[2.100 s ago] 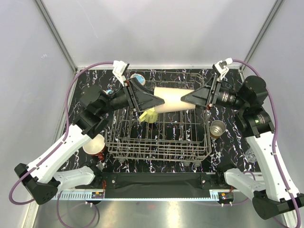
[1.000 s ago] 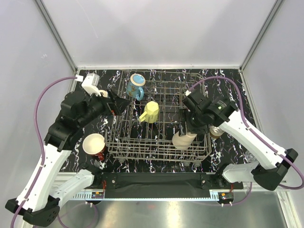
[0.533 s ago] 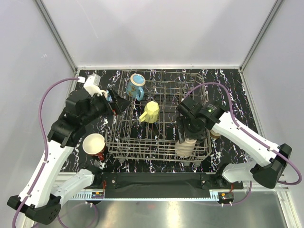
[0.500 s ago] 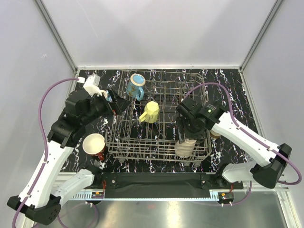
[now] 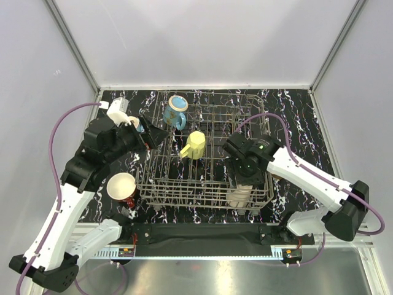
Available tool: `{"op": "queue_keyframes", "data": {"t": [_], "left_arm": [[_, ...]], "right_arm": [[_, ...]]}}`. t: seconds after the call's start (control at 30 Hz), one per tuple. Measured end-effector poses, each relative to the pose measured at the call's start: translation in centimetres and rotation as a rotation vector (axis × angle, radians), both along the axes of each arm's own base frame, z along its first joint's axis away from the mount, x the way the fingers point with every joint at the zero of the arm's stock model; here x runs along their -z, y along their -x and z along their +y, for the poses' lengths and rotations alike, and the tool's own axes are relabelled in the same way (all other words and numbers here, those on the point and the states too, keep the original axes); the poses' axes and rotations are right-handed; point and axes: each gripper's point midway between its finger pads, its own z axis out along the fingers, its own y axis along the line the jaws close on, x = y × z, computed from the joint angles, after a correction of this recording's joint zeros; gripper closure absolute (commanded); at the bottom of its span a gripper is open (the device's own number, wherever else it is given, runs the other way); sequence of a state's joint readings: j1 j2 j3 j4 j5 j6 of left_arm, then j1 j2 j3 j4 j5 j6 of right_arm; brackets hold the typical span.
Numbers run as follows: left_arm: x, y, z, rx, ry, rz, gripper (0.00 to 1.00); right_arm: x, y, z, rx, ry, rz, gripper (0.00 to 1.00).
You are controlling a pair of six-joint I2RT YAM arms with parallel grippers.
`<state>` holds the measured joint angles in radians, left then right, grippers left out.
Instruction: Load the cups into the dish rack
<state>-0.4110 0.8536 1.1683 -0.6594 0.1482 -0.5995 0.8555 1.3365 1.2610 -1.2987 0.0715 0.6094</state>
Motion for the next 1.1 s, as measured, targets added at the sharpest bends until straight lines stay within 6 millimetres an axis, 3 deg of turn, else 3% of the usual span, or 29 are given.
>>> {"op": "queue_keyframes", "data": {"t": [0.13, 0.23, 0.37, 0.4, 0.5, 0.6, 0.63, 0.8, 1.1], "left_arm": [[0.0, 0.0, 0.0, 0.0, 0.0, 0.0, 0.01], [-0.1, 0.1, 0.1, -0.002, -0.002, 0.0, 0.01], [-0.2, 0.3, 0.3, -0.004, -0.011, 0.004, 0.01], [-0.3, 0.4, 0.4, -0.006, -0.013, 0.004, 0.01], [-0.5, 0.5, 0.7, -0.015, -0.021, 0.004, 0.01], [-0.7, 0.5, 0.8, -0.023, -0.024, 0.001, 0.01], [-0.8, 0.5, 0.9, -0.027, -0.026, 0.002, 0.01], [-1.6, 0.2, 1.8, -0.068, -0.059, 0.012, 0.01], [-2.9, -0.9, 3.5, -0.159, -0.139, 0.043, 0.01]], "right_arm": [[0.5, 0.0, -0.1, -0.002, 0.022, -0.003, 0.99], [0.9, 0.1, -0.1, 0.001, 0.031, -0.003, 0.88], [1.2, 0.4, -0.1, -0.003, 0.04, 0.001, 0.61], [1.2, 0.4, -0.1, -0.002, 0.04, 0.0, 0.49], [1.2, 0.4, -0.1, 0.002, 0.037, -0.002, 0.31], [1.2, 0.4, 0.0, 0.009, 0.031, -0.004, 0.22], [1.2, 0.4, 0.1, 0.014, 0.025, -0.003, 0.1], [0.5, 0.6, 0.6, 0.027, -0.015, -0.012, 0.05], [-3.7, -0.1, 0.6, 0.055, -0.085, -0.104, 0.04]]}}
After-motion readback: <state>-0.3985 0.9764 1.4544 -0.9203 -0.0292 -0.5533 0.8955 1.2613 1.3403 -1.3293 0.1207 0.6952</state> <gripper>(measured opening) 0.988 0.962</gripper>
